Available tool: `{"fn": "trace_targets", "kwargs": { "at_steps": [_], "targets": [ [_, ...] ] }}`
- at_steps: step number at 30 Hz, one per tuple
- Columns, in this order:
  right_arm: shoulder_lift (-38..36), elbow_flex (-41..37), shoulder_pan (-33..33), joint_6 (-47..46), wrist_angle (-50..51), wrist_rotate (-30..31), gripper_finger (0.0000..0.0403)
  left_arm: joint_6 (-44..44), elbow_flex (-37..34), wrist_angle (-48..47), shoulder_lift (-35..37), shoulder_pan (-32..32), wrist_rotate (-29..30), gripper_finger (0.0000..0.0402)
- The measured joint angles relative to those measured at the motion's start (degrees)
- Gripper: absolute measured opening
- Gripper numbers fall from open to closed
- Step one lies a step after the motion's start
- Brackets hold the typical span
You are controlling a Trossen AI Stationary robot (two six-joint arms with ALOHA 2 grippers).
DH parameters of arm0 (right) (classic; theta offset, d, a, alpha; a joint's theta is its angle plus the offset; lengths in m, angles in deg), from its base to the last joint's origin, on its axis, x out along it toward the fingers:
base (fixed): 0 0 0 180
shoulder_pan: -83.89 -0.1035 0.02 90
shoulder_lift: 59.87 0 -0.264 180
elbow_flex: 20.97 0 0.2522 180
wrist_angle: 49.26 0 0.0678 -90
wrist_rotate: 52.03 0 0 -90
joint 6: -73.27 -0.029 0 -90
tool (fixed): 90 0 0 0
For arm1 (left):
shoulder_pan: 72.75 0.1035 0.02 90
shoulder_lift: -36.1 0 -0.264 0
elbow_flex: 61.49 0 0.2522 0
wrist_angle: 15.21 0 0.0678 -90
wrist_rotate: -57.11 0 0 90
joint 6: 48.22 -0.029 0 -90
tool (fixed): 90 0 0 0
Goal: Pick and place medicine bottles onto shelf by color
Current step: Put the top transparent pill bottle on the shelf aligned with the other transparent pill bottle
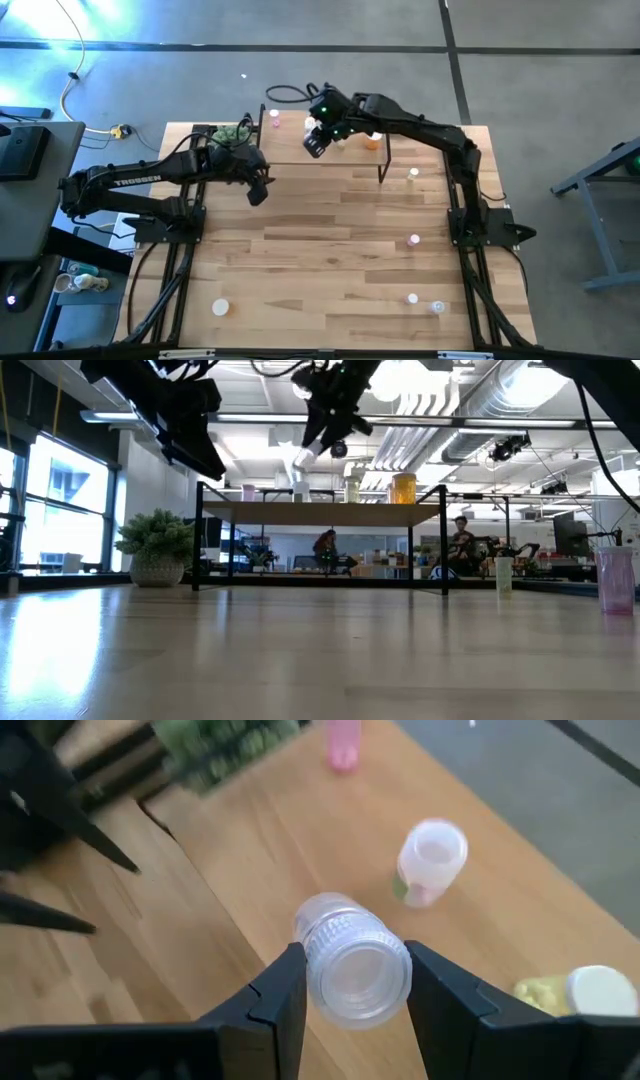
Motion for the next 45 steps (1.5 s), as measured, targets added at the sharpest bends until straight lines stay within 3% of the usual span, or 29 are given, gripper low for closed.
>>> {"fn": "trace_targets", "kwargs": {
  "at_steps": [9,18,31,45],
  "targets": [
    [2.33,0.00,-0.15,4.03,0.18,-0.03,0.0129,-6.41,0.00,12.19,-0.61,0.00,1.16,0.0200],
    [2.77,0.24,-1.19,8.54,0.16,-0.02,0.0129,-16.56,0.00,23.19,-8.16,1.86,5.62,0.0200],
    [2.77,0.42,-1.14,9.51,-0.77,0.13,0.0129,-16.73,-0.02,34.36,-16.33,5.82,4.10,0.0200],
    [2.77,0.46,-1.15,9.20,-0.78,-1.78,0.0129,-16.71,-0.02,39.15,-17.11,5.95,6.46,0.0200]
  ]
}}
